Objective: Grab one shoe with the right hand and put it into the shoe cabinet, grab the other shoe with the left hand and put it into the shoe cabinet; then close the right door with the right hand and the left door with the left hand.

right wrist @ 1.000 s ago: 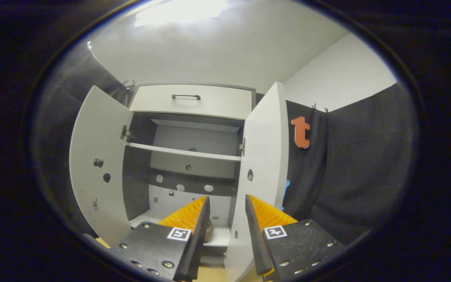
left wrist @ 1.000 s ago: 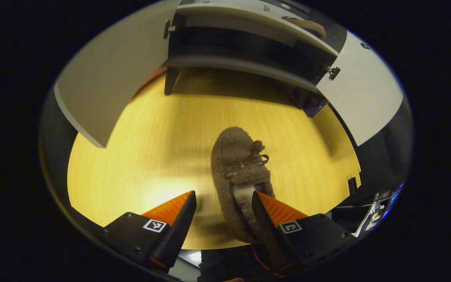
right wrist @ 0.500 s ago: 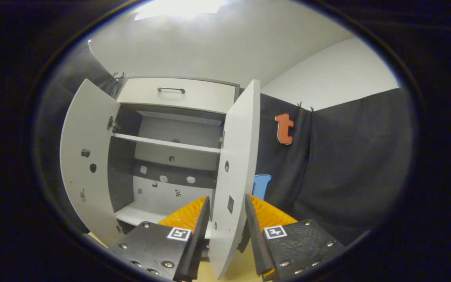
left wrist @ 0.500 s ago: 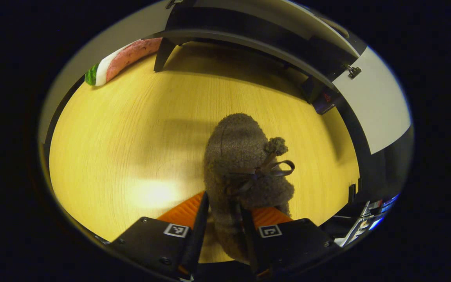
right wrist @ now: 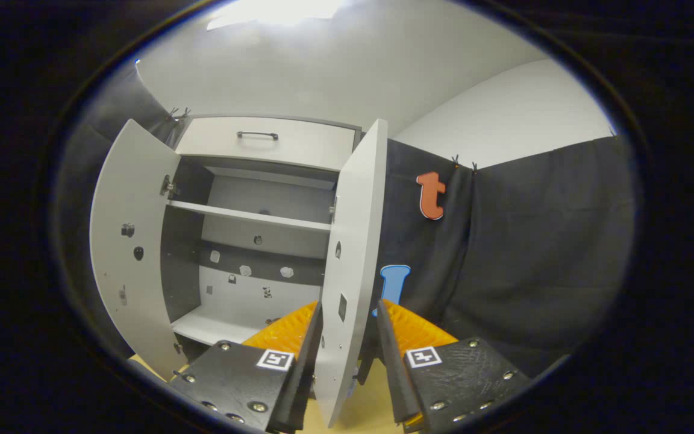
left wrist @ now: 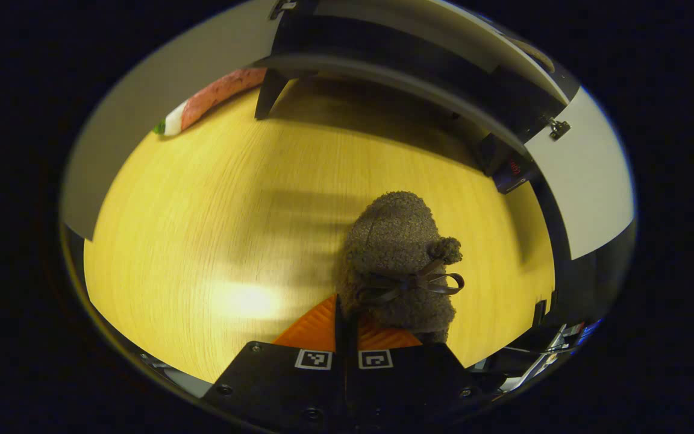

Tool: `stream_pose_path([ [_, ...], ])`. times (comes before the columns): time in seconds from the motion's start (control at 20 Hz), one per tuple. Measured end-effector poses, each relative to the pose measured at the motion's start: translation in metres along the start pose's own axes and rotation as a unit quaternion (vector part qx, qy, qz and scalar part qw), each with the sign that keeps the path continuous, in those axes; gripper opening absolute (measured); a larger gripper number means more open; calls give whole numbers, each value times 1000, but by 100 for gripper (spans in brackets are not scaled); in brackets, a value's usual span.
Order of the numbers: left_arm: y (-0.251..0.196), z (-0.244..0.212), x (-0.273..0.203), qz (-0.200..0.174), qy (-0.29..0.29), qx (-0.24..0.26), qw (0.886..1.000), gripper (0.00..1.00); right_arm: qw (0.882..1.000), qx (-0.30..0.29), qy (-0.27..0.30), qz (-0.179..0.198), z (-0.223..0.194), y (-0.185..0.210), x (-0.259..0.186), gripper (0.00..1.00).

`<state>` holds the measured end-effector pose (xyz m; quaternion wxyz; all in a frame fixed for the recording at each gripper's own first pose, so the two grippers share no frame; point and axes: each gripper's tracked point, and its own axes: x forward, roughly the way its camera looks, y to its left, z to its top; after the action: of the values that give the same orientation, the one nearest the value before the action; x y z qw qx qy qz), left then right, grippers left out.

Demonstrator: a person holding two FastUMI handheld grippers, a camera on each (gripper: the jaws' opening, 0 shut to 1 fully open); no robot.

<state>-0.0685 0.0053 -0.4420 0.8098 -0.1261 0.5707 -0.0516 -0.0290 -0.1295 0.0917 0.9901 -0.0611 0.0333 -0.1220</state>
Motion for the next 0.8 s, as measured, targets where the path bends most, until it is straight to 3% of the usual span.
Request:
stream_pose_path([
  [0.3, -49, 120, -50, -32, -116, 30, 992, 2, 1000, 9, -4, -1, -2, -8, 2, 51],
  [0.6, -97, 254, -111, -61, -238, 50, 968, 2, 1000, 11, -13, -21, 0, -34, -4, 53],
  [0.8, -117, 327, -137, -62, -282, 55, 956, 1, 999, 14, -13, -33, -5, -53, -8, 53],
])
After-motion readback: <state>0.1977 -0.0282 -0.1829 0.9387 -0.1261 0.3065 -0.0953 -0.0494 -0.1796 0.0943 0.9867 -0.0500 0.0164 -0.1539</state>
